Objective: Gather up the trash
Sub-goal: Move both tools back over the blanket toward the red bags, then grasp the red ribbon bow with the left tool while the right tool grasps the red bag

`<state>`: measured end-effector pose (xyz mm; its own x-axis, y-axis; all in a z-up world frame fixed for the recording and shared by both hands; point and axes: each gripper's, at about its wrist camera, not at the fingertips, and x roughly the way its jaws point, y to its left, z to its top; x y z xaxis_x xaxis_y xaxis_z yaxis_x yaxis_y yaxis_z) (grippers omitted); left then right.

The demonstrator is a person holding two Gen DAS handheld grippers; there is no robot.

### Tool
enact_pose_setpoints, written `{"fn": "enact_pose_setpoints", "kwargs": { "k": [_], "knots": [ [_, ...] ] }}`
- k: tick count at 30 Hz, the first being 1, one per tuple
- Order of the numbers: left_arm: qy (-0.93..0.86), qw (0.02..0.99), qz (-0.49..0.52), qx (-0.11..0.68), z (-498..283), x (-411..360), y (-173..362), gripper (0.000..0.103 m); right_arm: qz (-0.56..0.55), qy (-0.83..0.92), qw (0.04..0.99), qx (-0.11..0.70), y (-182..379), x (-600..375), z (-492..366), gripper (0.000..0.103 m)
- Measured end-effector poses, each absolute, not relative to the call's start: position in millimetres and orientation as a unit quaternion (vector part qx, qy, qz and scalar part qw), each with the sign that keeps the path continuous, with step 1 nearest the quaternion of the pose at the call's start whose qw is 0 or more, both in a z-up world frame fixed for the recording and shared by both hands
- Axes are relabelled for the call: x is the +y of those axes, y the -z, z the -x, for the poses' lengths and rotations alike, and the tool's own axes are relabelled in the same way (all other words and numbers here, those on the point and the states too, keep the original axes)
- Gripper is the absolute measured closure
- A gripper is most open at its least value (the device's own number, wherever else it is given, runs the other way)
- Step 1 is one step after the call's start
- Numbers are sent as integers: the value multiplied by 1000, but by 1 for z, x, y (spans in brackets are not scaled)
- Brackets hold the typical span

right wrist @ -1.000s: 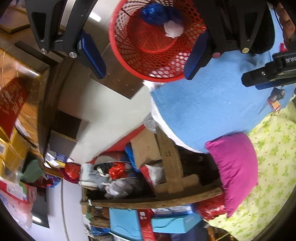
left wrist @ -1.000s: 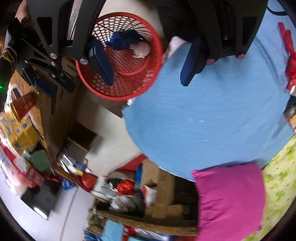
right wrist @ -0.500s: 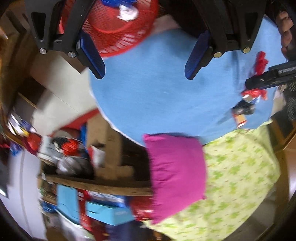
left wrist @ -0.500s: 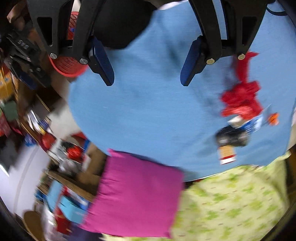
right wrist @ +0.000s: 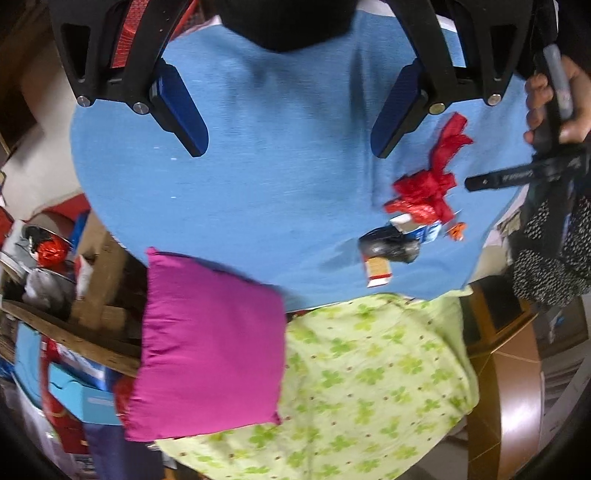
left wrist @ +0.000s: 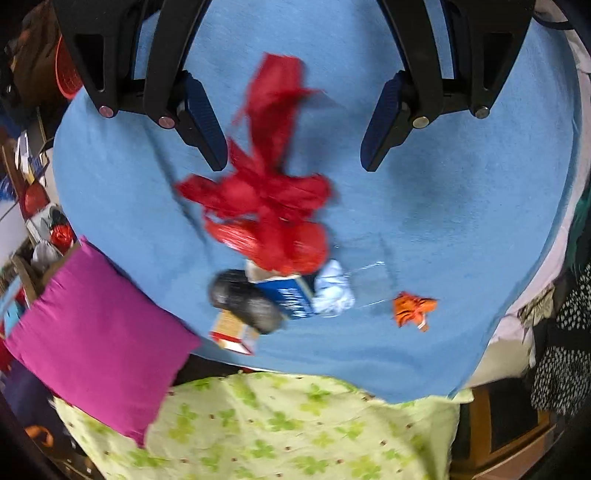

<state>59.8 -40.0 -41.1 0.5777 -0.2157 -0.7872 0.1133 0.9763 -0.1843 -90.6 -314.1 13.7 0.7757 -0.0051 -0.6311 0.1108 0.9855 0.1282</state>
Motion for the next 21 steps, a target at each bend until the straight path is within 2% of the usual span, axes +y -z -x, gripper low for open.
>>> {"fn": "enact_pose_setpoints", "kwargs": {
  "k": [5, 12, 19, 21],
  "knots": [
    [116, 875, 81, 463, -82, -39, 53, 28, -76, 24, 936, 342, -8, -306, 84, 11],
    [143, 868, 41, 473, -107, -64, 76, 26, -81, 27, 934, 346, -6, -314, 82, 11],
    [153, 864, 44, 477, -116, -74, 85, 26, -89, 26, 930, 356, 4, -316, 76, 11],
    [165, 860, 45, 481, -115, -78, 88, 32, -88, 23, 930, 355, 5, -315, 75, 11]
  ]
}}
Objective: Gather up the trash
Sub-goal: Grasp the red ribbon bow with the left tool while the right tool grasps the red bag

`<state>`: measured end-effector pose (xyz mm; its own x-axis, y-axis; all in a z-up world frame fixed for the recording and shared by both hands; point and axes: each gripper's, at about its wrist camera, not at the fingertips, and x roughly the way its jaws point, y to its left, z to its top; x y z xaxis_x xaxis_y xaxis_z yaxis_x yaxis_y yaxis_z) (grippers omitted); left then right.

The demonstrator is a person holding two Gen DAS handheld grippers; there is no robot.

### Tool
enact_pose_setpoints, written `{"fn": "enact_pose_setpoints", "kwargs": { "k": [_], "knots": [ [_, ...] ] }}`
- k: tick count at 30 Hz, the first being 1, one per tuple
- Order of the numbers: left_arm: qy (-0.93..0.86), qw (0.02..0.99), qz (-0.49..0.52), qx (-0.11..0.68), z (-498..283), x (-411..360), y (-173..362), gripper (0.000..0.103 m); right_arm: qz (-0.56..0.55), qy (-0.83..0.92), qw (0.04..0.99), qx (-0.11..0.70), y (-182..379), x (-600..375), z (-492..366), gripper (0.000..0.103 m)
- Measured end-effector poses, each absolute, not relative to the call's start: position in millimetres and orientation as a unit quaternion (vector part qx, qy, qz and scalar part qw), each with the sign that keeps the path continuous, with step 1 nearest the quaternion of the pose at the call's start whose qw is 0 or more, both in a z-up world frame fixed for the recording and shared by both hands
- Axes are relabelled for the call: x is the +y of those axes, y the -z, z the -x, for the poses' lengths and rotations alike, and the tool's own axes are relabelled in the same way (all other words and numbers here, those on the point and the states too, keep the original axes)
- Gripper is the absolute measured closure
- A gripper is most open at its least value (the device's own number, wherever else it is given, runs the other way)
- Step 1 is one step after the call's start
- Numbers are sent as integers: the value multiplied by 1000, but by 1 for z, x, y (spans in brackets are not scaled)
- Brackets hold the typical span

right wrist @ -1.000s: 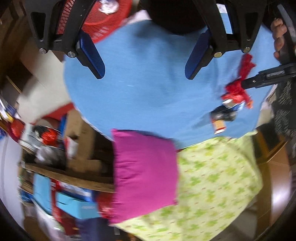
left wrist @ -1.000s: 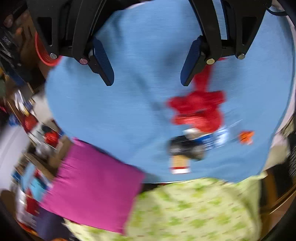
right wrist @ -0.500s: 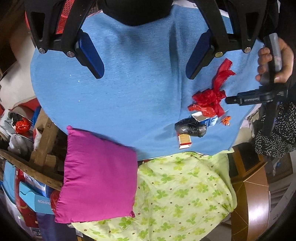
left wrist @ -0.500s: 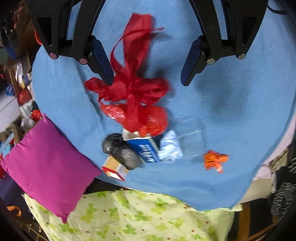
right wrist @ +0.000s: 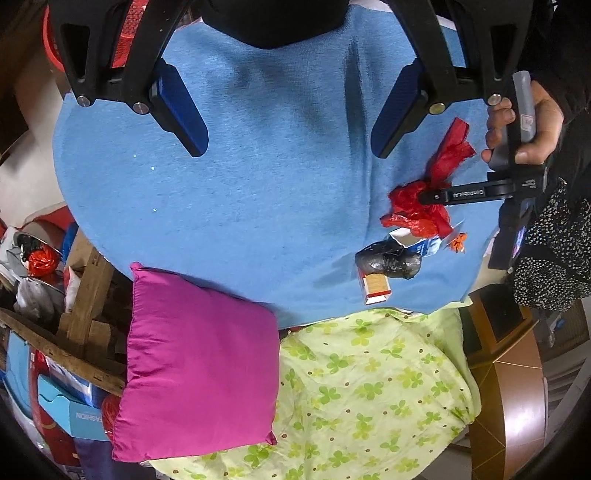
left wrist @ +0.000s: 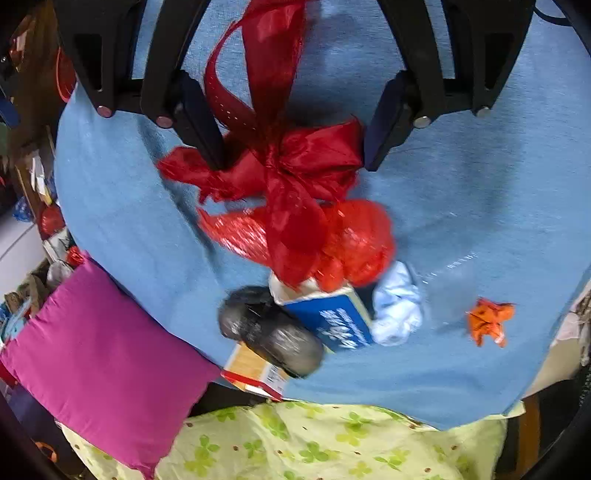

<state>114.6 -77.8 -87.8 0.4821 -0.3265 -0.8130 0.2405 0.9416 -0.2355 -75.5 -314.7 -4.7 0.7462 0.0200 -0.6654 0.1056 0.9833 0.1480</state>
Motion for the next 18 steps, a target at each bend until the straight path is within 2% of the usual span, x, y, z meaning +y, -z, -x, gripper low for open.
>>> {"fn": "enact_pose_setpoints", "kwargs": {
  "k": [1, 4, 5, 8, 10, 18],
  "knots": [
    [172, 858, 42, 483, -113, -81, 88, 40, -88, 23, 930, 355, 5, -315, 75, 11],
    [181, 856, 40, 482, -107, -88, 89, 52, -92, 24, 930, 355, 6, -316, 74, 11],
    [185, 856, 42, 481, -106, -91, 89, 61, -93, 24, 930, 354, 6, -316, 74, 11],
    [188, 859, 40, 475, -98, -93, 86, 71, -93, 24, 931, 352, 5, -316, 75, 11],
    [192, 859, 41, 472, -90, -93, 83, 74, -93, 24, 931, 351, 4, -316, 77, 11],
    [164, 878, 50, 446, -46, -62, 66, 75, -90, 11, 932, 350, 1, -306, 73, 11]
  ]
}}
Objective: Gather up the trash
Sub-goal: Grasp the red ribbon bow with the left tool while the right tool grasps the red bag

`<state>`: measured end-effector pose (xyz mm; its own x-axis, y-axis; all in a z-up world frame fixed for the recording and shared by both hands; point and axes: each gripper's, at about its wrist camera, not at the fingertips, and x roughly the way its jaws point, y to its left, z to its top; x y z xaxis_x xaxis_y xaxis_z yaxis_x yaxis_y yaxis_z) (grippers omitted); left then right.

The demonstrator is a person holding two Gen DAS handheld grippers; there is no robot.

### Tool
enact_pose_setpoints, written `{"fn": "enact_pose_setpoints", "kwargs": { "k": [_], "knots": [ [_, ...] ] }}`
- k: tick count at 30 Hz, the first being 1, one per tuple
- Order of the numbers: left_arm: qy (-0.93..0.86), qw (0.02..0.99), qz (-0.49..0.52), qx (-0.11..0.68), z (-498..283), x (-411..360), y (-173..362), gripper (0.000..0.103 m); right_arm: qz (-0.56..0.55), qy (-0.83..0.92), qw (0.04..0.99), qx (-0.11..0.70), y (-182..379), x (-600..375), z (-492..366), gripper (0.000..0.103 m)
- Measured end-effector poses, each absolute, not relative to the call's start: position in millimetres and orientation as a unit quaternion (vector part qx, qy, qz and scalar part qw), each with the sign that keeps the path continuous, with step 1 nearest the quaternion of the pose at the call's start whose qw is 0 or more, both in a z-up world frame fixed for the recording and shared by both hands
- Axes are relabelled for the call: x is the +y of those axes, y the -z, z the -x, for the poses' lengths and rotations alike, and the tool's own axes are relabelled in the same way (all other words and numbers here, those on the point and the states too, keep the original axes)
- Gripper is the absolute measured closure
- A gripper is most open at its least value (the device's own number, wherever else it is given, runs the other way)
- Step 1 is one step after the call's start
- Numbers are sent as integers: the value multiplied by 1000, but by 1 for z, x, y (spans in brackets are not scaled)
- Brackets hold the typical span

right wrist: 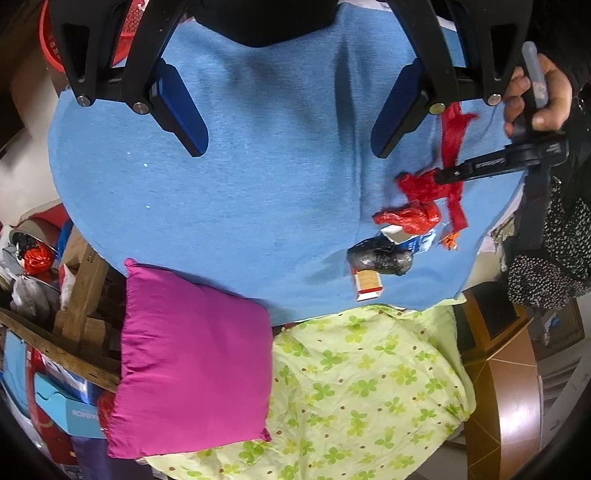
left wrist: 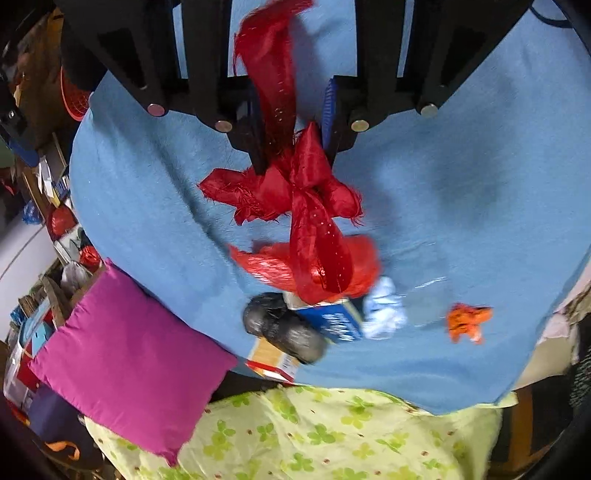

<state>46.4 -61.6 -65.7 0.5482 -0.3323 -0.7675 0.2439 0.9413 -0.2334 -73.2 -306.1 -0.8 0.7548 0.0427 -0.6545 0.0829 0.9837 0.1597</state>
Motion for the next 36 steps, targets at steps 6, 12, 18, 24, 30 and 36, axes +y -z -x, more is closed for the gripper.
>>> {"fn": "enact_pose_setpoints", "kwargs": {
  "k": [6, 12, 18, 24, 30, 36],
  "knots": [
    [78, 907, 57, 411, -39, -13, 53, 75, -71, -15, 932, 354, 1, -284, 56, 11],
    [7, 919, 96, 383, -46, 24, 55, 75, -44, -63, 932, 353, -2, -245, 14, 11],
    [-43, 914, 108, 388, -61, 43, 77, 75, 1, -136, 921, 364, 4, -181, -49, 11],
    [-43, 913, 117, 389, -64, 46, 78, 74, 23, -162, 905, 393, 29, -131, -111, 11],
    [-36, 906, 127, 401, -67, 48, 83, 74, 37, -158, 896, 414, 52, -108, -149, 11],
    [-35, 906, 125, 403, -69, 46, 84, 74, 43, -163, 881, 442, 74, -105, -162, 35]
  ]
}}
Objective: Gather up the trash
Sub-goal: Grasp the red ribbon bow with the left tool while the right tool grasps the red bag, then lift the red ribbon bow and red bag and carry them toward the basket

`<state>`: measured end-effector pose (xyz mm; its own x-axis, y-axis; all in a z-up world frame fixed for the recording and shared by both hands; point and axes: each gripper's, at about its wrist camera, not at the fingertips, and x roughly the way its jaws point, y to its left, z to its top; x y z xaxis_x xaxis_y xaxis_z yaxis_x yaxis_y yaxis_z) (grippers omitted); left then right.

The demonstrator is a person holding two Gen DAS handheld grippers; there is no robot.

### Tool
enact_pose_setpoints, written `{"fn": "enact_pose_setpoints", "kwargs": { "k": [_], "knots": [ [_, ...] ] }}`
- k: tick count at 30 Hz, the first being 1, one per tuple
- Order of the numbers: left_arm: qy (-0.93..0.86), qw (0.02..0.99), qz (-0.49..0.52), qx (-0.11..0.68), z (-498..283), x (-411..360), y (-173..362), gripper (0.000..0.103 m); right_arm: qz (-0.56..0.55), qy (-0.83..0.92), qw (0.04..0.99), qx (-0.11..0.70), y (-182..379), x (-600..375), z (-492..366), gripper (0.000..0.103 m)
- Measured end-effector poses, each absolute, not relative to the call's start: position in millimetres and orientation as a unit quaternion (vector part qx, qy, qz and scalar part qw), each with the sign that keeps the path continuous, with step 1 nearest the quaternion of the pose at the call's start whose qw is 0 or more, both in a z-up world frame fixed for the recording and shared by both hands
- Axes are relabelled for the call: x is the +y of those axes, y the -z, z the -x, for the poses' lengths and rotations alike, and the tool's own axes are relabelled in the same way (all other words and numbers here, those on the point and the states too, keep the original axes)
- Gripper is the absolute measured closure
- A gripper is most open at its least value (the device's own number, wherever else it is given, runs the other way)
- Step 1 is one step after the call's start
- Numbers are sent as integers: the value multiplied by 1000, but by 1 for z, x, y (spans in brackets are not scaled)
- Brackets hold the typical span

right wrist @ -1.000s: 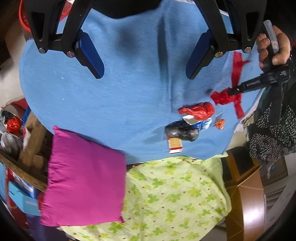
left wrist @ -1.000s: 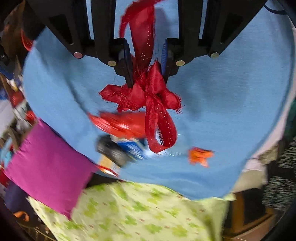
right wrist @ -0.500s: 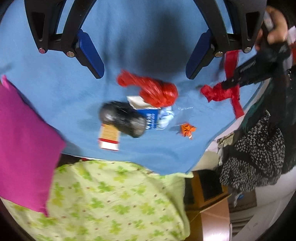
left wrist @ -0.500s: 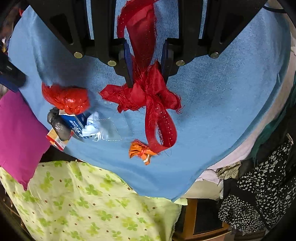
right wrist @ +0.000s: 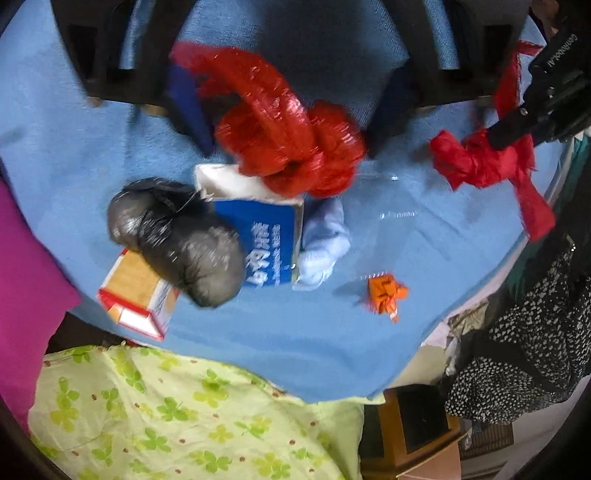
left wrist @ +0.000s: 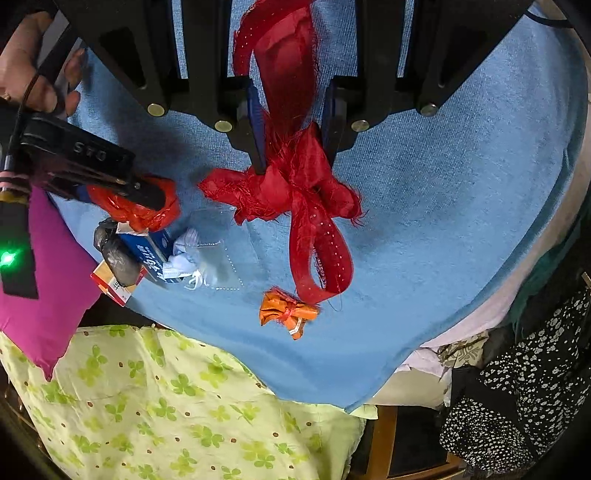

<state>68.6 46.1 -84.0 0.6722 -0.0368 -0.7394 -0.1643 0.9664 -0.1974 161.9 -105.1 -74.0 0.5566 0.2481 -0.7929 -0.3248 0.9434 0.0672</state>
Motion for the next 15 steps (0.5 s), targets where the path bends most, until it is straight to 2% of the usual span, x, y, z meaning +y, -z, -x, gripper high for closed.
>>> {"fn": "enact_pose_setpoints", "kwargs": {
  "k": [15],
  "knots": [
    [-42, 905, 115, 408, -68, 44, 87, 74, 11, -146, 898, 415, 46, -142, -107, 38]
  ]
}}
